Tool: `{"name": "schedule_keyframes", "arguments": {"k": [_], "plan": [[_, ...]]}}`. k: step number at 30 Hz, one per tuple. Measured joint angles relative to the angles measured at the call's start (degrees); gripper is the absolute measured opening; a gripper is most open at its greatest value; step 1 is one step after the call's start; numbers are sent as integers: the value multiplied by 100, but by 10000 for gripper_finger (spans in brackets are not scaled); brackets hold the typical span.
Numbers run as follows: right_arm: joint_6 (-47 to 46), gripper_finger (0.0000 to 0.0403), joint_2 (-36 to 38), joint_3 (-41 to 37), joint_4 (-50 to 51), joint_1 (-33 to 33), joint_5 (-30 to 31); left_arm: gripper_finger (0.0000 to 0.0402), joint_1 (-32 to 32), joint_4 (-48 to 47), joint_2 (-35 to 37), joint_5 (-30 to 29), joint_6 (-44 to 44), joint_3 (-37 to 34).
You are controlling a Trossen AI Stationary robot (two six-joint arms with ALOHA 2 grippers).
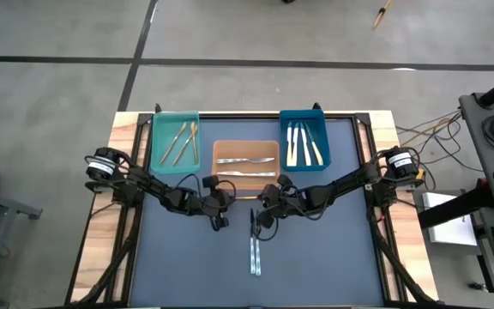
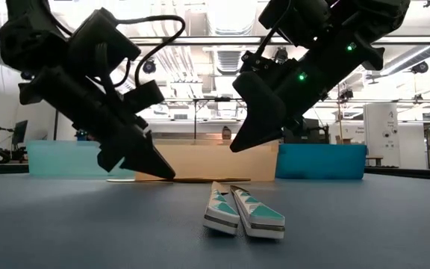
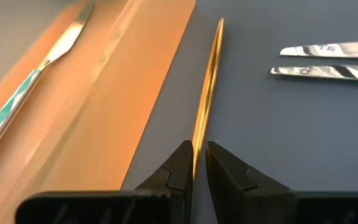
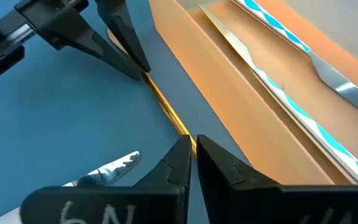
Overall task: Sort silverware by color (type)
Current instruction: Put the gold knife into the green bin
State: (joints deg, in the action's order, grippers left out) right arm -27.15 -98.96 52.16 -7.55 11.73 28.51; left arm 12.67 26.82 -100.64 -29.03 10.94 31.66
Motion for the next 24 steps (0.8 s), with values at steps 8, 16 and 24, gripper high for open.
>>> {"name": "schedule_keyframes", "arguments": {"k": [8, 16, 24], "plan": [[16, 18, 0, 0, 0, -1, 0, 21, 6, 77, -169, -18, -26, 15], [17, 18, 0, 0, -1, 0, 0, 12, 66, -73, 69, 668, 319, 11], [17, 18, 0, 0, 0, 0, -6, 38, 85, -134, 131, 666, 404, 7]]}}
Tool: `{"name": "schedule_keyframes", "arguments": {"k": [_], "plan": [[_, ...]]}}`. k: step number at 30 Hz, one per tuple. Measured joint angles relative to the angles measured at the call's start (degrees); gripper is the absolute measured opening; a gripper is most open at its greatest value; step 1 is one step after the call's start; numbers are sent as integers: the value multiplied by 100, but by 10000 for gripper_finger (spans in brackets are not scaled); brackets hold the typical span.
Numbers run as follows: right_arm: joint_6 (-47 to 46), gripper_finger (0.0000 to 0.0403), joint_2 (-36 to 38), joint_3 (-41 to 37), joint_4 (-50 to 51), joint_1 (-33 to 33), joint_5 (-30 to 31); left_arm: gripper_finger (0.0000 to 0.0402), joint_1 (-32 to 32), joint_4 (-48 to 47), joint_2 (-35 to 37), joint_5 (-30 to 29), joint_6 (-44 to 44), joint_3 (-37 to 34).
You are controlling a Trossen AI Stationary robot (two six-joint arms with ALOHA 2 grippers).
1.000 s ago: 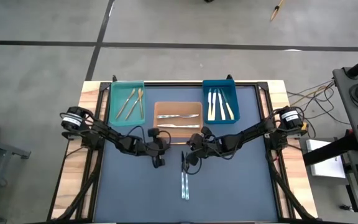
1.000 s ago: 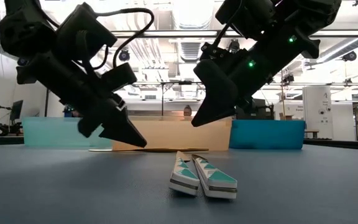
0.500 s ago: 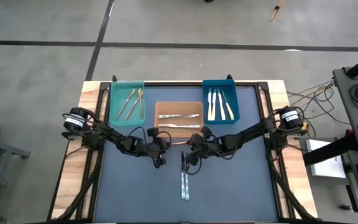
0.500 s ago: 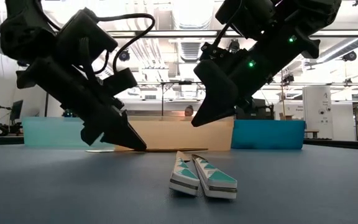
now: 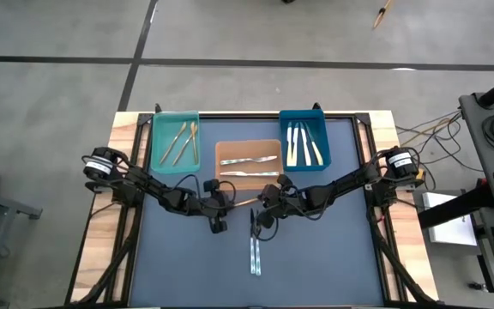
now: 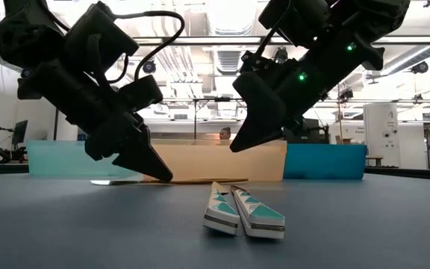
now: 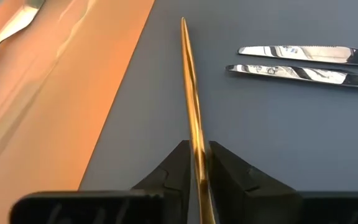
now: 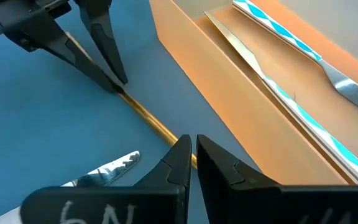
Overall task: Sort silverware by color (type)
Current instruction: Put the gold knife into the green bin
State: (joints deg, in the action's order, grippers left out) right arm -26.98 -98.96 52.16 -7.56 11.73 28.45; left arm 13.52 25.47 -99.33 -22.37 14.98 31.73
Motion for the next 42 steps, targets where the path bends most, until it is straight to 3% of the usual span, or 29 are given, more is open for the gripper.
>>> {"name": "schedule_keyframes", "arguments": {"k": [10, 16, 25, 35, 42], "plan": [[2, 18, 0, 0, 0, 0, -5, 131, 37, 37, 3, -19, -74, 0], [4, 18, 0, 2, -2, 0, -12, 144, 37, 310, -240, -108, -119, 9], [21, 18, 0, 2, -24, 0, -16, 114, 57, 422, -478, -115, -91, 44], [22, 18, 0, 2, -21, 0, -16, 9, 70, 371, -489, -5, -89, 46], [64, 18, 0, 2, -24, 11, -16, 3, 158, 293, -346, -42, -45, 37]]}}
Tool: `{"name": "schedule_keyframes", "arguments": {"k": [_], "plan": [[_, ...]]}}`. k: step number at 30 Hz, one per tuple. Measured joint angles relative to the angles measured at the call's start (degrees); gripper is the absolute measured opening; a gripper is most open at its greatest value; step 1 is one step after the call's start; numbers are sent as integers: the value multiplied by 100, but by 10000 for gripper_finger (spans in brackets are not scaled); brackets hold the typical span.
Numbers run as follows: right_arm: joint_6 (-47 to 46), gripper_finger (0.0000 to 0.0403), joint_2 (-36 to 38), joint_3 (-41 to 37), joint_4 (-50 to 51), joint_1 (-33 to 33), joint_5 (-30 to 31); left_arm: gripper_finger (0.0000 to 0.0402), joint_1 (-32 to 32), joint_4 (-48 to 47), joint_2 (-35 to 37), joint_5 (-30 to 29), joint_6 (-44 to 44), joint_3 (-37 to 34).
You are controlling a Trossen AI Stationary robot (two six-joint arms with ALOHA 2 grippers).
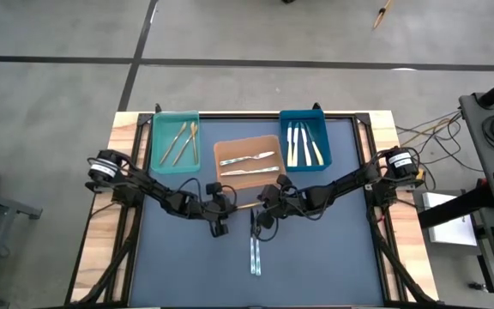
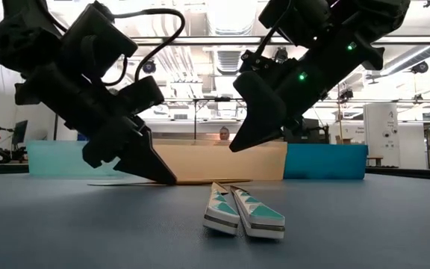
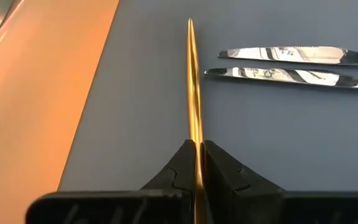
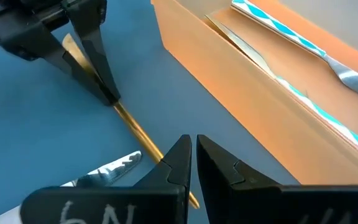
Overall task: Sort silverware by color (type)
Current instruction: Put the gold knife into the green bin
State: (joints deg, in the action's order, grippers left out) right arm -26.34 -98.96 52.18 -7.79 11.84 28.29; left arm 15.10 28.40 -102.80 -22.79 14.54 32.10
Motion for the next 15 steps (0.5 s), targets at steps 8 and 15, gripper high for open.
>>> {"name": "schedule_keyframes", "arguments": {"k": [8, 15], "plan": [[154, 18, 0, 0, -28, 90, -220, 1, 26, -613, 485, 46, -30, -28], [607, 18, 26, 0, -432, 171, -288, 1, 100, -713, 763, 22, -29, -24]]}}
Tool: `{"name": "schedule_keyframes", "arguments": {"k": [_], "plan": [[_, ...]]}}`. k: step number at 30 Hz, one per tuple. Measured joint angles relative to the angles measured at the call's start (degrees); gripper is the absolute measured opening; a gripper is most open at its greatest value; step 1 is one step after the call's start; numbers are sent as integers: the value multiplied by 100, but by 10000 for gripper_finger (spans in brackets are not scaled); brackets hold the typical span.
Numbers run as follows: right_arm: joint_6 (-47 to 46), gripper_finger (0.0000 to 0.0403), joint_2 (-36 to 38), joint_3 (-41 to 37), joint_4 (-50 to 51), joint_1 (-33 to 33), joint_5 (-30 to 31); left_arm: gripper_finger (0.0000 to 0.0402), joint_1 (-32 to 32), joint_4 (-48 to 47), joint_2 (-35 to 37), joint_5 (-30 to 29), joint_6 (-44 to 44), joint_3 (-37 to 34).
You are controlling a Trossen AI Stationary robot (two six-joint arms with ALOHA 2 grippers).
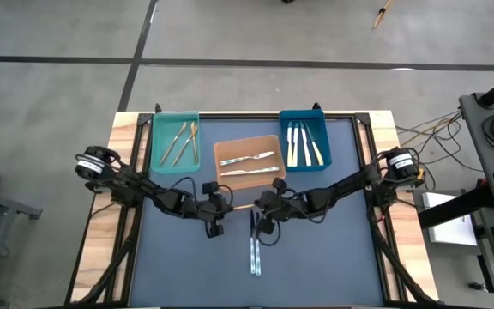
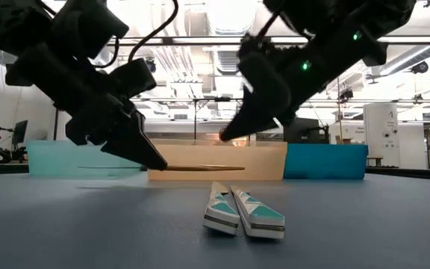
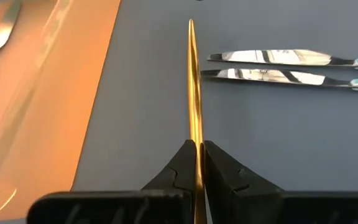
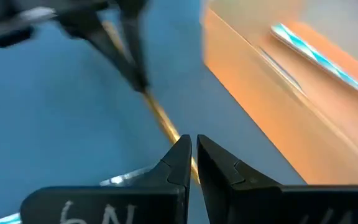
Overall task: Sort silverware by color (type)
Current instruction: Put the gold knife into the green bin
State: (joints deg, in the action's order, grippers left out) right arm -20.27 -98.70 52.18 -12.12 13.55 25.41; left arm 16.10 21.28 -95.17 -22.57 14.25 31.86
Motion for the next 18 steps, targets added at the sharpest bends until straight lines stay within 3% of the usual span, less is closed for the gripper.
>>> {"name": "schedule_keyframes", "arguments": {"k": [6, 18], "plan": [[745, 44, 0, 239, -270, 159, -88, 1, 0, -185, 172, -24, 72, 2], [1294, 197, -90, 1380, 1313, 155, -187, 0, 0, -492, 656, -35, 117, 13]]}}
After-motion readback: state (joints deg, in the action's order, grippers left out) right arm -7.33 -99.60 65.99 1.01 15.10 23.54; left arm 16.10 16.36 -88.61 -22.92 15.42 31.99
